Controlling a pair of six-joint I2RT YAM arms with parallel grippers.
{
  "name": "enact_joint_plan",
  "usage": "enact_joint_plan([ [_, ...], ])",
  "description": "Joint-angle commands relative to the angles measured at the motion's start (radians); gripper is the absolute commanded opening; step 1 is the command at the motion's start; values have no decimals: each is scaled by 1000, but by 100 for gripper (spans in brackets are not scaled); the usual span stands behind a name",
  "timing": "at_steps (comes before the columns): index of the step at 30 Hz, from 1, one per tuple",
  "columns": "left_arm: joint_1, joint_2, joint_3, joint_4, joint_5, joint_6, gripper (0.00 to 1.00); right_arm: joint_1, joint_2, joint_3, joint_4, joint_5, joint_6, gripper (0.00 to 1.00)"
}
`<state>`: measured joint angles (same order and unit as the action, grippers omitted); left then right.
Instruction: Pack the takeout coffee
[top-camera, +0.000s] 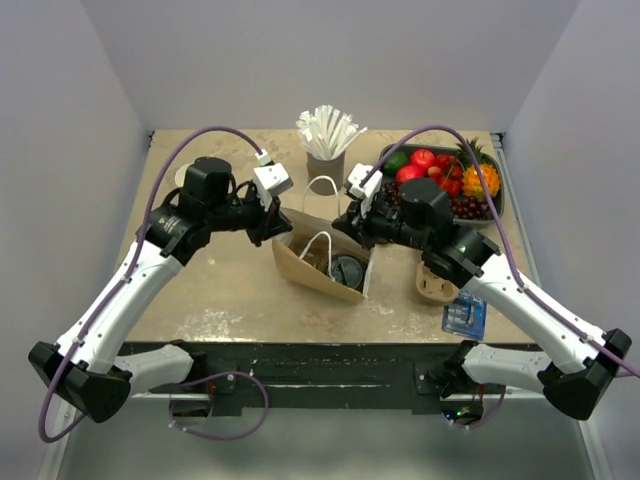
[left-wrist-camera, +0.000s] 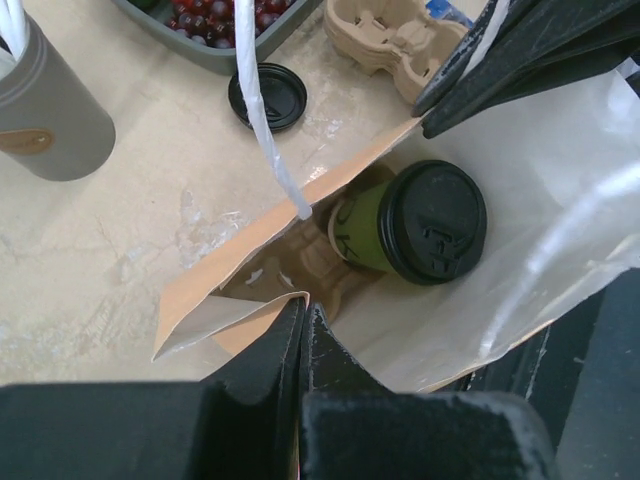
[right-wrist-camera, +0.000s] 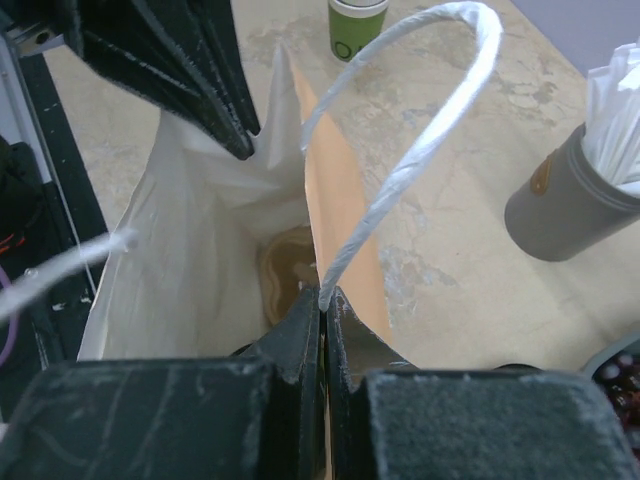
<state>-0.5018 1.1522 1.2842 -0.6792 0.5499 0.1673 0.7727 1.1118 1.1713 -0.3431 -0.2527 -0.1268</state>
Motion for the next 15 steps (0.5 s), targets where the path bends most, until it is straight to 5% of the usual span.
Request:
enact_joint_plan([
  [1,22,7,40,24,93,-83,0,-18,43,86,12,30,-14,0],
  [9,40,96,59,41,85,-103,0,-165,163,138,-79,41,62,0],
  [11,43,144,104,15,91,-97,11,-188,195,159,-97,27,81,4],
  [12,46,159,121,10,96,-91,16,-191,203,175,-100,9,81,14],
  [15,52,196,185,-14,93,-78,52,-193,206,220,-103,-19,66,40],
])
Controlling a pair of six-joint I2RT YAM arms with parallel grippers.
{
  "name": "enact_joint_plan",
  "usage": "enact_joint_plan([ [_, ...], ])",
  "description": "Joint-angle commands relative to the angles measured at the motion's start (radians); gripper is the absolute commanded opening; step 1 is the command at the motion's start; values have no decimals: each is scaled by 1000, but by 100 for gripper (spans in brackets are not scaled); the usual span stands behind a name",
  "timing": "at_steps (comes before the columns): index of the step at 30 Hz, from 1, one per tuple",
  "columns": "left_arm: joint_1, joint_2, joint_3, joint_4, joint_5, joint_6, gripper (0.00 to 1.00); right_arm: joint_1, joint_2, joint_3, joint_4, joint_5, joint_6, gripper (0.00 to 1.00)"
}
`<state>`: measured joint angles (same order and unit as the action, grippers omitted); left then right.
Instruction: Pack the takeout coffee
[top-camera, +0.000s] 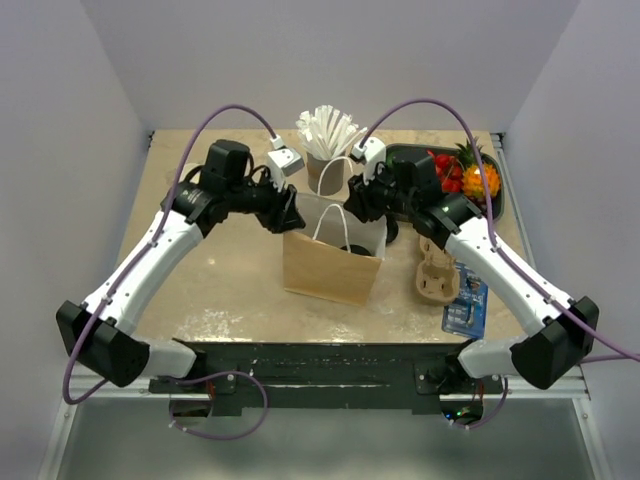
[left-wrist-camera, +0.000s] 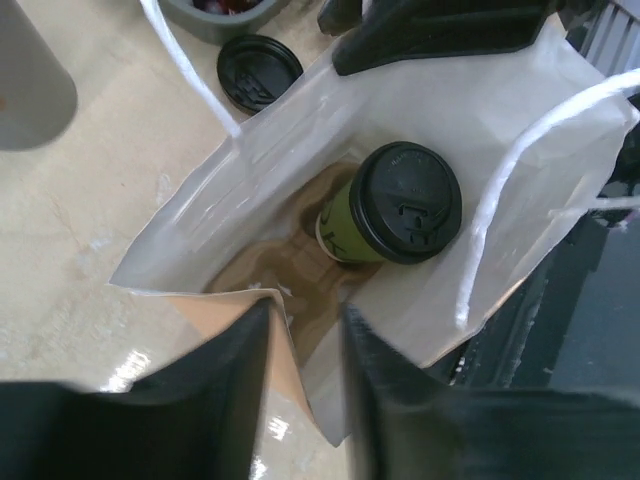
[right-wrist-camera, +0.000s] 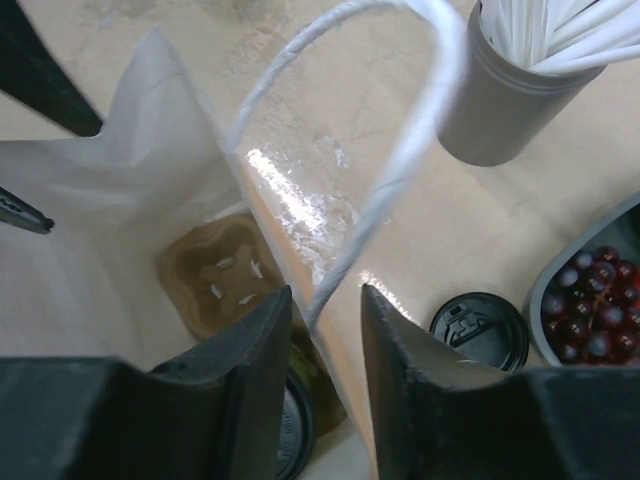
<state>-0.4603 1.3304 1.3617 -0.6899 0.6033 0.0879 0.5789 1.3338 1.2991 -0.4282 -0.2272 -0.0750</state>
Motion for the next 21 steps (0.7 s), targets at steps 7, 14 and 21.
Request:
enact_joint_plan([
  [7,15,-8,249,-63,39,33,76,-2,-22,285,-64,-87,23,63],
  [14,28,10,326,-80,-86,151,80,-54,77,293,133,-118,-6,54],
  [21,110,26,395,-91,-281,237,83,-172,382,435,295,-270,-71,32],
])
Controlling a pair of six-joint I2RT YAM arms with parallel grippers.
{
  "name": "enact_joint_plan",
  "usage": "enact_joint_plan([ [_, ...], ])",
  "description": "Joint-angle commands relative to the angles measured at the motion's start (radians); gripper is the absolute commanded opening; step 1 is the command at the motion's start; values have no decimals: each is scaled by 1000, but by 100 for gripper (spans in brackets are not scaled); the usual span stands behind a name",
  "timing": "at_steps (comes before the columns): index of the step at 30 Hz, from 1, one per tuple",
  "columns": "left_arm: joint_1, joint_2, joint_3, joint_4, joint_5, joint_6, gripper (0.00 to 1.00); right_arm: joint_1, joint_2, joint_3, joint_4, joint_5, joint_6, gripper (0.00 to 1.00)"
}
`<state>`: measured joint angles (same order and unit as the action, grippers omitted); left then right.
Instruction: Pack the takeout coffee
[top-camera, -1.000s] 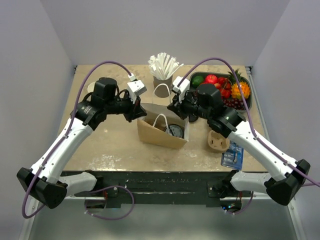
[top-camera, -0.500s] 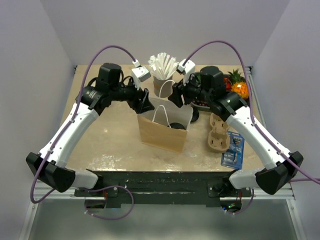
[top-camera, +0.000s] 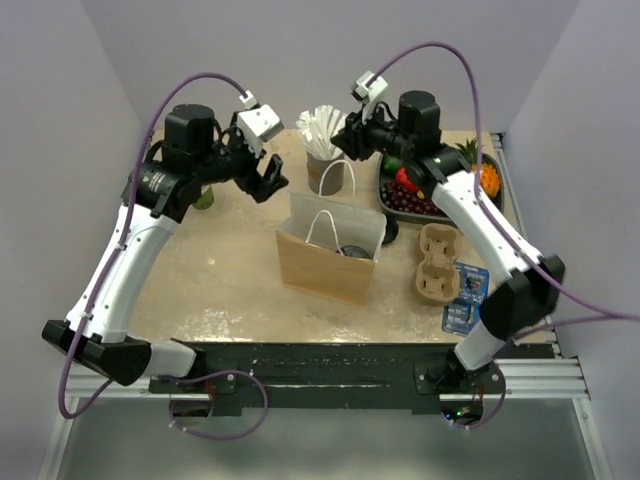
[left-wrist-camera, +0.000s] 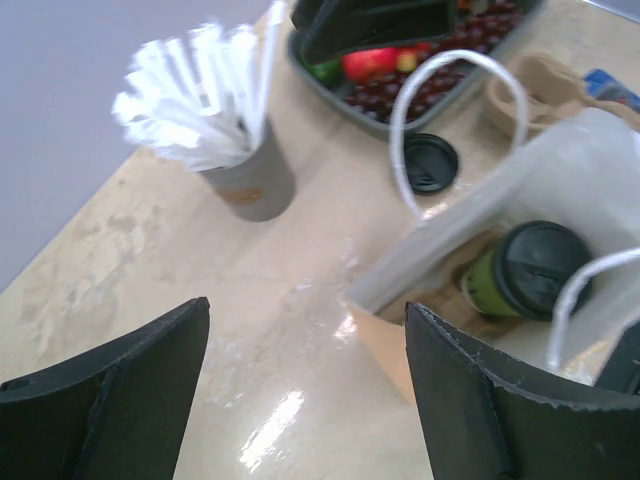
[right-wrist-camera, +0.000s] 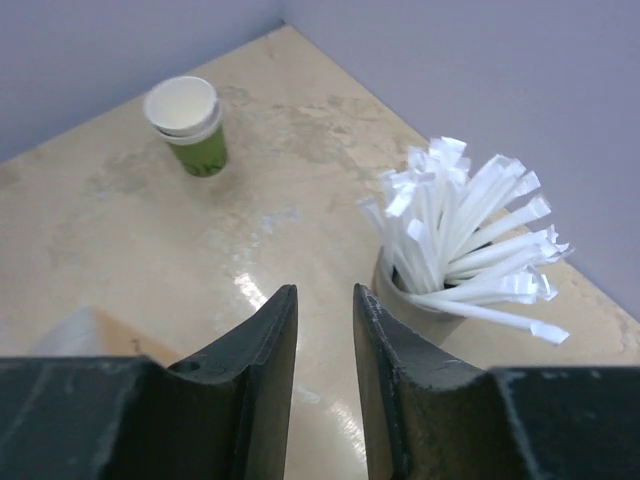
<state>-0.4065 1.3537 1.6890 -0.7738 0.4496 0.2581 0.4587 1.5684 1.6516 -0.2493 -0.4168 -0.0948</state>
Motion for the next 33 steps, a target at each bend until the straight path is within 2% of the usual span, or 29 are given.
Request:
enact_joint_plan([
  [1,69,2,73,-27,-134,70,83,-58,175,97,128,-74,-52,30],
  [3,98,-1,74,-44,-147,81,84,-87,228,120,174,-57,-40,27],
  [8,130,-22,26,-55,-166,90,84,-153,243,96,289,27,52,23],
  [11,141,-30,6,-53,-164,90,84,-184,226,59,329,50,119,25],
  [17,155,-33,-12,-50,-161,90,84,-221,274,86,271,58,220,25],
  [18,156,-31,-12,-51,-161,90,84,-222,283,94,263,58,242,27],
  [19,156,-31,-11,-53,-160,92,84,-226,304,102,252,59,250,35],
  [20,159,-31,-9,-53,-160,93,84,-226,315,118,252,58,257,38],
  [23,163,-33,-11,-59,-160,96,84,-229,353,151,228,30,302,44],
  [33,167,-27,-20,-55,-157,98,84,-230,389,175,203,-11,349,40],
])
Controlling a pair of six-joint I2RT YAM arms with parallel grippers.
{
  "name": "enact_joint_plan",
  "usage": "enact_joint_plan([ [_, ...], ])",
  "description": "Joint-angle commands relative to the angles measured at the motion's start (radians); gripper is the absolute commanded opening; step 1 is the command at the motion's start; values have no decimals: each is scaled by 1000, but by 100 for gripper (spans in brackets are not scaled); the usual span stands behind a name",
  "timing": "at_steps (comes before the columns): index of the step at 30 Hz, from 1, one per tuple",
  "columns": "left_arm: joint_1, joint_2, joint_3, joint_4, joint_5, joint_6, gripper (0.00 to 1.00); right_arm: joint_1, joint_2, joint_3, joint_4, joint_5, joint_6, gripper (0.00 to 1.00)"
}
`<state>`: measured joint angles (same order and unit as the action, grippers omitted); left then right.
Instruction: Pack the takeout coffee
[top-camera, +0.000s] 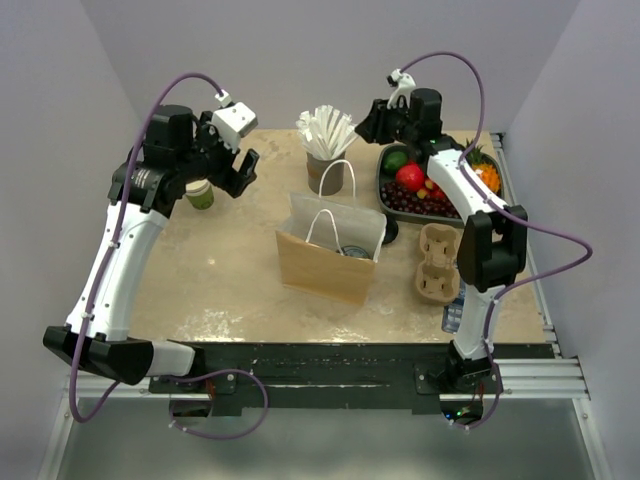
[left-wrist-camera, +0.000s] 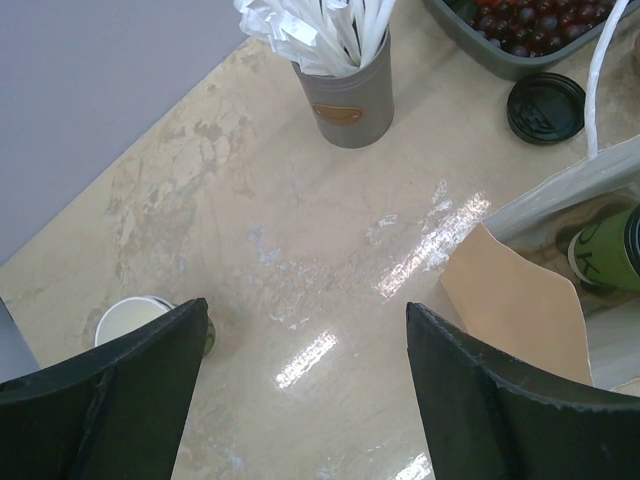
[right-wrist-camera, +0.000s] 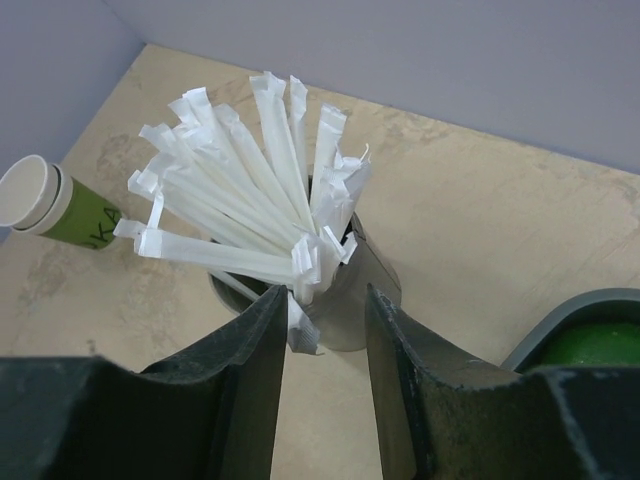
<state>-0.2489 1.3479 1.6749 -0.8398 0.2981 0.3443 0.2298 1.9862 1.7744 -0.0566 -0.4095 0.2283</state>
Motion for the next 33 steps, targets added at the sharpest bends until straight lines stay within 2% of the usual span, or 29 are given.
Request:
enact_joint_plan([
  [1,10,-23,-10,15,-4,10,84,-1,-29,53,5,-26,25,37],
  [3,10,-23,-14,16,-2,10,84,-3,-26,53,3,-41,26,33],
  [4,10,-24,-18,18,-1,9,84,-1,-24,53,0,-48,26,24],
  [6,11,-24,-23,18,1,9,84,-1,-18,57,-5,-71,39,15],
  [7,11,-24,-23,18,1,9,84,-1,-15,60,-11,-75,40,6],
  [9,11,-26,-23,18,-1,12,84,-1,-18,75,-25,-81,46,0],
  [16,11,-36,-59,70,13,16,84,-1,-141,103,-38,-95,3,0],
  [19,11,-46,-101,123,26,7,84,-3,-228,131,-71,-118,-36,0],
  [24,11,-41,-138,218,33,-21,84,-3,-429,66,-55,-160,-79,0],
  [30,11,10,-119,292,81,-51,84,-1,-596,-6,-54,-215,-20,0],
  [33,11,23,-118,315,105,-76,84,-3,-658,6,-110,-242,17,0],
])
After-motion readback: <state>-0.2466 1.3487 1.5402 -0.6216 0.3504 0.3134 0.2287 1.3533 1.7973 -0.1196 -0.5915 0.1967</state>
